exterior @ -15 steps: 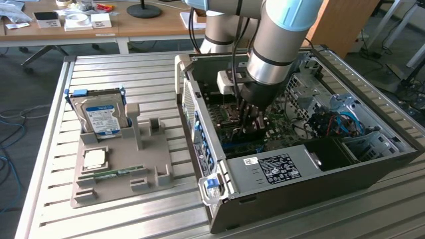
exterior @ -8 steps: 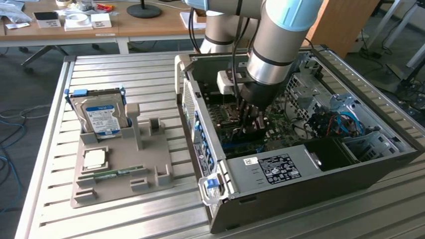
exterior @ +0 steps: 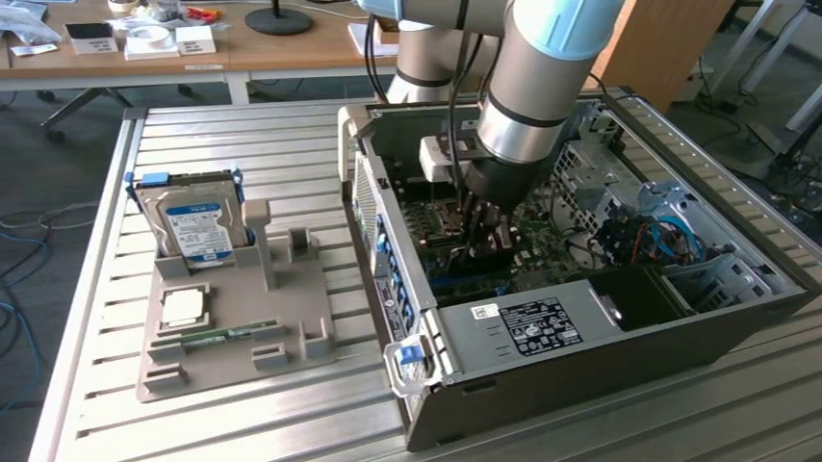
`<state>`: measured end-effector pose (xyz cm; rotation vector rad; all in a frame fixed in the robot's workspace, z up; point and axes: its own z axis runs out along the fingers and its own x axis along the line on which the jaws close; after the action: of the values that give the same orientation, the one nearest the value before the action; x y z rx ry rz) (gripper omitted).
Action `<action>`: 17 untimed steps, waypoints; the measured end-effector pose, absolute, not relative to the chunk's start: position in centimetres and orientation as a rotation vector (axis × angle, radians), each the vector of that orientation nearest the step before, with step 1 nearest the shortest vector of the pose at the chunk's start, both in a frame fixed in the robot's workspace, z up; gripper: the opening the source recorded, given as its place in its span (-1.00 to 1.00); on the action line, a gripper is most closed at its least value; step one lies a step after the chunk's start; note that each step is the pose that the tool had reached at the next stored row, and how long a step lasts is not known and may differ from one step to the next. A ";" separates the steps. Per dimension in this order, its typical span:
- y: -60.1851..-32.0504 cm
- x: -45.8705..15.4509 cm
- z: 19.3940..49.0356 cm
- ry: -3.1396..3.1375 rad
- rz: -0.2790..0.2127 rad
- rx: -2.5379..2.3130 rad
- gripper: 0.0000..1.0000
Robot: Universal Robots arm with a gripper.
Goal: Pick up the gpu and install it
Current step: 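Insert the gpu into the slot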
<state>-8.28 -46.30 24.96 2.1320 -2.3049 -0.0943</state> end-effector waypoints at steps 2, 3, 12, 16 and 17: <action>-46.3 -8.3 25.0 -2.305 -0.094 2.132 -0.47; -46.3 -8.3 24.9 -2.306 -0.094 2.130 -0.47; -46.3 -8.4 24.8 -2.320 -0.094 2.117 -0.47; -46.3 -8.6 24.8 -2.321 -0.095 2.118 -0.47; -46.3 -8.6 24.8 -2.322 -0.095 2.118 -0.47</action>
<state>-8.62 -46.29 24.80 2.1180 -2.3216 -0.0948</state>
